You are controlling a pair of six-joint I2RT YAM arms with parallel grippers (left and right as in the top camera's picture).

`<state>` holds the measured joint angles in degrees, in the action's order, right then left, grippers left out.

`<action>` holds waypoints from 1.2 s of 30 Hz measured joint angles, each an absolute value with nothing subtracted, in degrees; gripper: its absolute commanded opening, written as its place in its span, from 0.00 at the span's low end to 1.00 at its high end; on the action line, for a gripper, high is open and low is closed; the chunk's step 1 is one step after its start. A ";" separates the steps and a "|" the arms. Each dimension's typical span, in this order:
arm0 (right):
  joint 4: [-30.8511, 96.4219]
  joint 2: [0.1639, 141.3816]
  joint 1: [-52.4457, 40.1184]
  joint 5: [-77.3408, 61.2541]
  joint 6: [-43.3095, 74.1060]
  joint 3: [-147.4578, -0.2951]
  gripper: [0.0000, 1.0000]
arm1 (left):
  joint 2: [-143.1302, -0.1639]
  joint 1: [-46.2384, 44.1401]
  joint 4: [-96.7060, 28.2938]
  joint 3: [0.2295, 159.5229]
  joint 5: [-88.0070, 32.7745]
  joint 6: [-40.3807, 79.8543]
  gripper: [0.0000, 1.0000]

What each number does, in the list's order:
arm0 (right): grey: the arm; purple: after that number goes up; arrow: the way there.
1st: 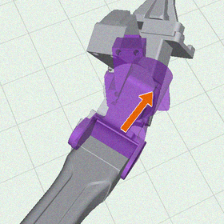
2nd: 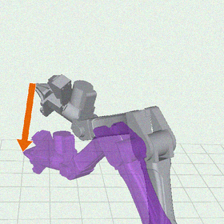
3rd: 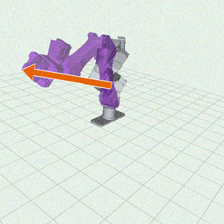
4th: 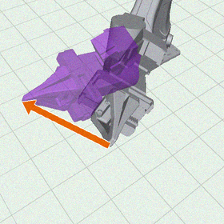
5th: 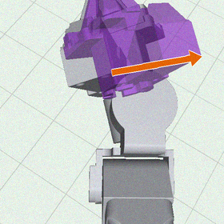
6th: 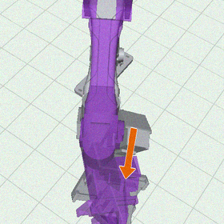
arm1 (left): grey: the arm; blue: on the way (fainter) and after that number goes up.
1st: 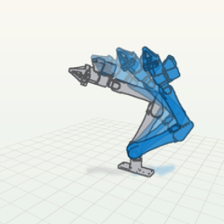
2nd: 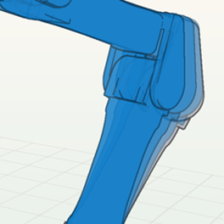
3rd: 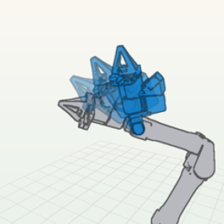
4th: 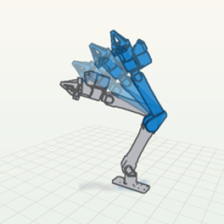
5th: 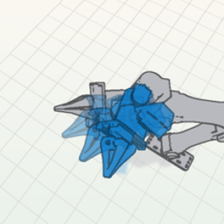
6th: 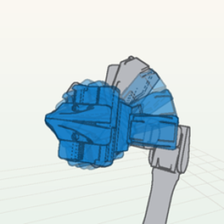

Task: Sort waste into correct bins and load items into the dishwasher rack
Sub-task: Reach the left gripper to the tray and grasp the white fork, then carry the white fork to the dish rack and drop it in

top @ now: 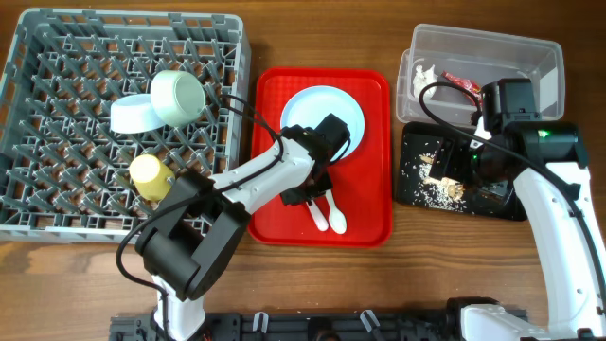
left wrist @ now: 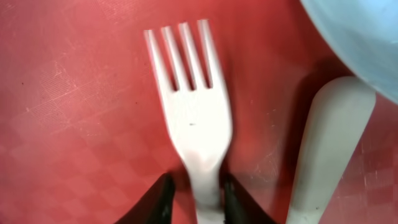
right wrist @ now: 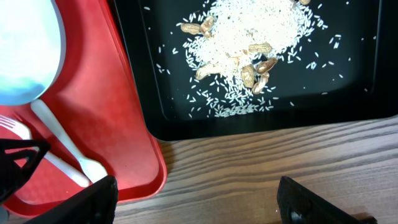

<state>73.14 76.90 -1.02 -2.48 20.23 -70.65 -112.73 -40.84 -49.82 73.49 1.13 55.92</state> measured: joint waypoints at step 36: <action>73.32 76.90 -1.02 -2.48 20.23 -70.65 0.82 | -102.06 -36.64 -59.00 78.32 11.38 48.31 0.04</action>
